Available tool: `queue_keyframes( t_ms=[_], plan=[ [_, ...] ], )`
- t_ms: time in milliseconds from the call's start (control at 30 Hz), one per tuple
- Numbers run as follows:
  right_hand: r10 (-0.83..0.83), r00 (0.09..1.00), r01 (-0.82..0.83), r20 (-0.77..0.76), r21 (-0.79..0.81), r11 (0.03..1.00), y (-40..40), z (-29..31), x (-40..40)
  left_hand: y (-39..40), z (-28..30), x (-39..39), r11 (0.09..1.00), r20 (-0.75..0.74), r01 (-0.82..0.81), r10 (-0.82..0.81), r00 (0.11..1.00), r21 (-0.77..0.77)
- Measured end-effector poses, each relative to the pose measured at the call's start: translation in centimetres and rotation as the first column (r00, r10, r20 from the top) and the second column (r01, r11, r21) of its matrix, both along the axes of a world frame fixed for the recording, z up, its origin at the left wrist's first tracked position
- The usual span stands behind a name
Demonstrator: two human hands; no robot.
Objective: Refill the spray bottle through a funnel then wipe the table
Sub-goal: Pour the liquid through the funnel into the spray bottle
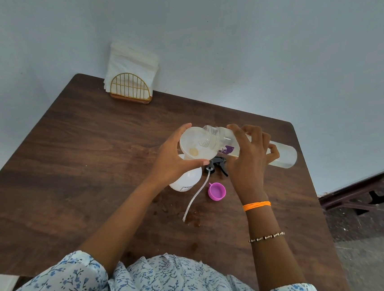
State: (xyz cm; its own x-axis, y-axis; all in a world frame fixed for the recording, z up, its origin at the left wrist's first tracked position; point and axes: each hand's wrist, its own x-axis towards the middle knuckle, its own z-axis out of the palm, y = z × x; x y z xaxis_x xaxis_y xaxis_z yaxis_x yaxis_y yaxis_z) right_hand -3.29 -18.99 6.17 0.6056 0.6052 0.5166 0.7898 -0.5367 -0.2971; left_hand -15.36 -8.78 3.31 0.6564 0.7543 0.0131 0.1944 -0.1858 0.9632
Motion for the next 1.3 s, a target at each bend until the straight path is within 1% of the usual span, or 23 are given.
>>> queue_keyframes(
  t_ms=[1300],
  plan=[
    [0.022, 1.000, -0.022, -0.004, -0.018, 1.000, 0.18, 0.33, 0.15, 0.12, -0.25, 0.01, 1.000, 0.021, 0.002, -0.001, 1.000, -0.019]
  ],
)
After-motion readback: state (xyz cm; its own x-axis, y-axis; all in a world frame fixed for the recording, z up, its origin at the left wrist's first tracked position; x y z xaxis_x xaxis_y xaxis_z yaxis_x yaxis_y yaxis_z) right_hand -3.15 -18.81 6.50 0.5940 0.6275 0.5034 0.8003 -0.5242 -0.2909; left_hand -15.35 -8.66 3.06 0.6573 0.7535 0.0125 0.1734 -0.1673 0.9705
